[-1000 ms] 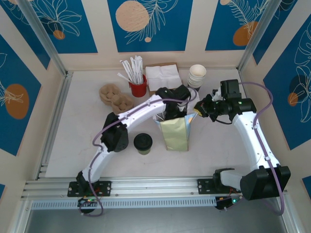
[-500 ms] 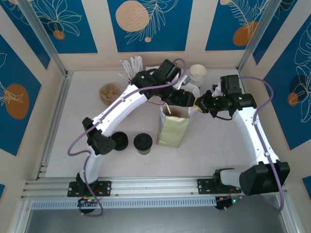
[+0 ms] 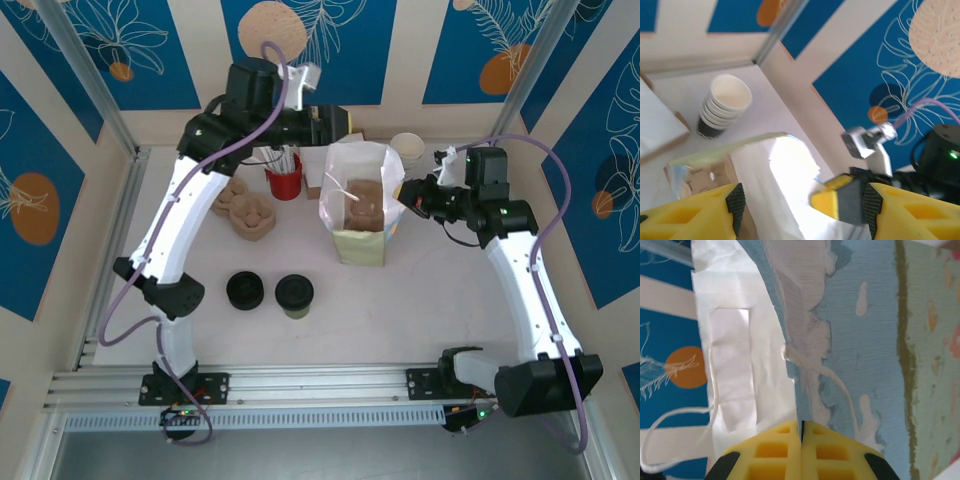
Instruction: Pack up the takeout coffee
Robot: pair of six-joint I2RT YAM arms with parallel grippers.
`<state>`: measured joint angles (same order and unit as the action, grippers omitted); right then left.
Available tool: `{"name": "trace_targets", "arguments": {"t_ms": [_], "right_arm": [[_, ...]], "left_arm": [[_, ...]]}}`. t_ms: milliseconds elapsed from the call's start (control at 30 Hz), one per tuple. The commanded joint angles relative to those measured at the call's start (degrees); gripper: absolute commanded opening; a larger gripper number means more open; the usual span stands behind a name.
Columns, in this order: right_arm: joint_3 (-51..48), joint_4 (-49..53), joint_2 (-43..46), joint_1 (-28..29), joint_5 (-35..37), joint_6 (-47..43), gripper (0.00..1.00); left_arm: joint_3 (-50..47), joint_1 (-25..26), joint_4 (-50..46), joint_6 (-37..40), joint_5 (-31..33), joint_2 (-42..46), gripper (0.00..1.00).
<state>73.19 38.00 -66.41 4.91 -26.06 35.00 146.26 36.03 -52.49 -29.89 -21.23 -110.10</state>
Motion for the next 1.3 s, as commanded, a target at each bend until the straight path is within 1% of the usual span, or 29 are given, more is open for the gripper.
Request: {"name": "trace_targets", "arguments": {"t_ms": [0, 67, 133, 267, 567, 733, 800, 900, 1000, 1100, 1200, 1267], "right_arm": [[-2.26, -7.77, 3.6, 0.63, -6.45, -7.15, 0.0], [-3.26, -8.91, 4.38, 1.17, -8.29, -9.41, 0.0], [-3.89, -9.19, 5.05, 2.17, -8.53, -11.13, 0.0], [-3.69, -7.82, 4.89, 2.98, -8.37, -11.01, 0.0], [-2.8, -4.15, 5.67, 4.26, -6.07, -10.6, 0.0], [-1.23, 0.3, 5.67, 4.24, -0.3, -5.66, 0.0], [-0.67, 2.72, 5.55, 4.24, 3.33, -1.58, 0.0], [-0.36, 5.46, 5.31, 3.87, 5.15, 3.71, 0.0], [-0.36, 8.84, 4.86, 3.29, 6.2, 8.44, 0.0], [-1.42, 12.92, 4.07, 2.97, 8.74, 11.4, 0.0], [-4.74, 14.99, 4.04, 2.0, 8.58, 15.91, 0.0], [-8.36, 13.81, 5.46, 1.95, 8.2, 19.7, 0.0]], "left_arm": [[-1.02, -0.76, 0.55, 3.3, 5.2, 2.7, 0.66], [-3.19, -1.11, 0.99, 3.61, 7.46, 4.09, 0.66], [-6.22, -1.33, 2.16, 3.78, 8.57, 5.48, 0.66], [-10.31, -1.61, 3.03, 3.61, 10.48, 7.42, 0.66], [-12.4, -1.84, 2.16, 3.05, 9.64, 7.49, 0.67], [-12.84, -1.91, 0.01, 2.93, 9.47, 7.27, 0.68], [-12.84, -1.84, -0.87, 3.8, 9.41, 7.42, 0.68], [-14.0, -1.84, -2.15, 5.16, 11.16, 8.14, 0.69], [-19.67, -1.91, -0.62, 5.92, 13.49, 10.83, 0.69], [-29.11, -1.81, 2.82, 4.31, 16.52, 14.84, 0.68], [-39.61, -1.52, 7.12, 1.76, 17.31, 19.38, 0.66], [-45.95, -0.63, 9.15, 0.6, 17.76, 22.11, 0.65]]}}
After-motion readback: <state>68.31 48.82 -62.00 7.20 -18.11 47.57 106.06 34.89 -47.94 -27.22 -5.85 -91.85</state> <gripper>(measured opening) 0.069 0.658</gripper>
